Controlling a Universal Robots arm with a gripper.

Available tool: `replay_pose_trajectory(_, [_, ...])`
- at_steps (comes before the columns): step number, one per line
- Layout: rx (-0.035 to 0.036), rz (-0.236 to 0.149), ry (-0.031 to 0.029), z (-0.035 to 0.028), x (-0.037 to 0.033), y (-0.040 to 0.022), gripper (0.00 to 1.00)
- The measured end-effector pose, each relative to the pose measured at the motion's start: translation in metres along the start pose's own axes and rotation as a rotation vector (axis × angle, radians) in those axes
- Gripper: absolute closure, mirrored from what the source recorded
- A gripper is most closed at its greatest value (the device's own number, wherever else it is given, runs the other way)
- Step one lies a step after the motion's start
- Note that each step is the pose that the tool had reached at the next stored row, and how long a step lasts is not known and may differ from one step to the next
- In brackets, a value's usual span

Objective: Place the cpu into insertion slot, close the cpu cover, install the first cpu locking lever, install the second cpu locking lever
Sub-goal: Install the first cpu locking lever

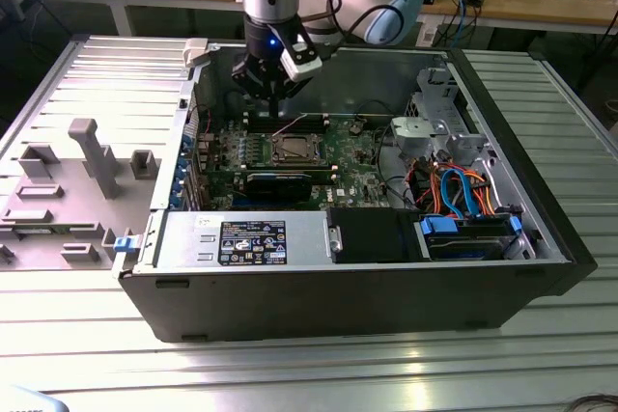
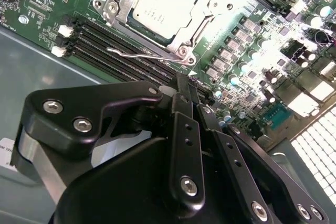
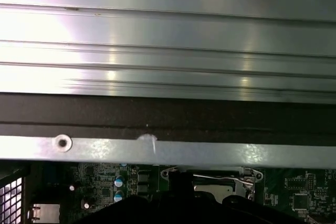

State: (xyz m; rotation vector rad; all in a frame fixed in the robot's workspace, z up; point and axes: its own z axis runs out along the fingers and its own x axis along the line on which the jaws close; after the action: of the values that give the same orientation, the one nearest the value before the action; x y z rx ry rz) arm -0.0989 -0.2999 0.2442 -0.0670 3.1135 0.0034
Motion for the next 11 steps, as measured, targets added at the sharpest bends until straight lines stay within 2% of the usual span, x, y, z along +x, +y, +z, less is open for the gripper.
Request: replay_pose_trajectory(11, [0.0001, 0.002, 0.0001, 0.0111, -0.0002, 0.0001, 0.89])
